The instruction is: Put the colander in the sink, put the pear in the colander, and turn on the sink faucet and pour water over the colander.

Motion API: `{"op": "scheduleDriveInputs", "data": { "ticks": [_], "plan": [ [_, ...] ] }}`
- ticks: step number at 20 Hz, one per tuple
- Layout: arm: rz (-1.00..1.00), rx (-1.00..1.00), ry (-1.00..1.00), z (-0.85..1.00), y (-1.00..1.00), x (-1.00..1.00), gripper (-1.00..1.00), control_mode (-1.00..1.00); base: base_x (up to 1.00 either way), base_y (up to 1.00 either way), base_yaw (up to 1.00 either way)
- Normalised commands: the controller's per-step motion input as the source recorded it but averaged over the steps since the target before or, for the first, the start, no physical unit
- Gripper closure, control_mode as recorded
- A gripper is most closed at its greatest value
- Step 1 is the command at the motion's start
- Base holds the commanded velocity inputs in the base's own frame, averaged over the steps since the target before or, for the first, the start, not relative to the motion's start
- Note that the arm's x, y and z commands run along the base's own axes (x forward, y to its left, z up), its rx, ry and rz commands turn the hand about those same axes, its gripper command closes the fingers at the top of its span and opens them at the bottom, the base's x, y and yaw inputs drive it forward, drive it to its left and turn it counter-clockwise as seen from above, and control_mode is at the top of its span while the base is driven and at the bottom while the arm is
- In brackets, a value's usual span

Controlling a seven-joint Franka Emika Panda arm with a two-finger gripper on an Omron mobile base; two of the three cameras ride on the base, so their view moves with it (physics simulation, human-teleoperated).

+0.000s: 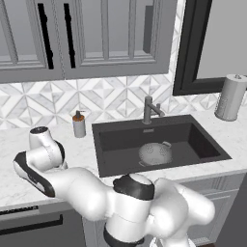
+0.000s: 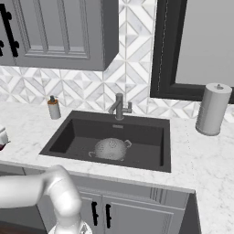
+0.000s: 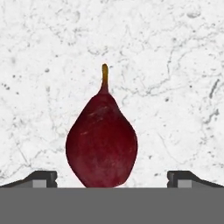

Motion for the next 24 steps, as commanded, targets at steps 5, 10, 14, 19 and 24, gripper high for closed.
{"op": "scheduleDriveInputs", "data": {
  "ticks": [5, 10, 14, 19, 24],
  "plan": [
    [0.0, -0.02, 0.0, -0.18, 0.0, 0.0, -1.0, -1.0, 0.0, 0.0, 0.0],
    [0.03, 0.0, 0.0, -0.12, 0.0, 0.02, -1.0, -1.0, 0.0, 0.0, 0.0],
    [0.05, 0.0, 0.0, -0.12, 0.0, 0.1, -1.0, -1.0, 0.0, 0.0, 0.0],
    [0.09, 0.0, 0.0, -0.21, 0.0, 0.01, -1.0, -1.0, 0.0, 0.0, 0.0],
    [0.07, 0.0, 0.0, -0.14, 0.06, 0.0, 1.0, -1.0, 0.0, 0.0, 0.0]
  ]
}}
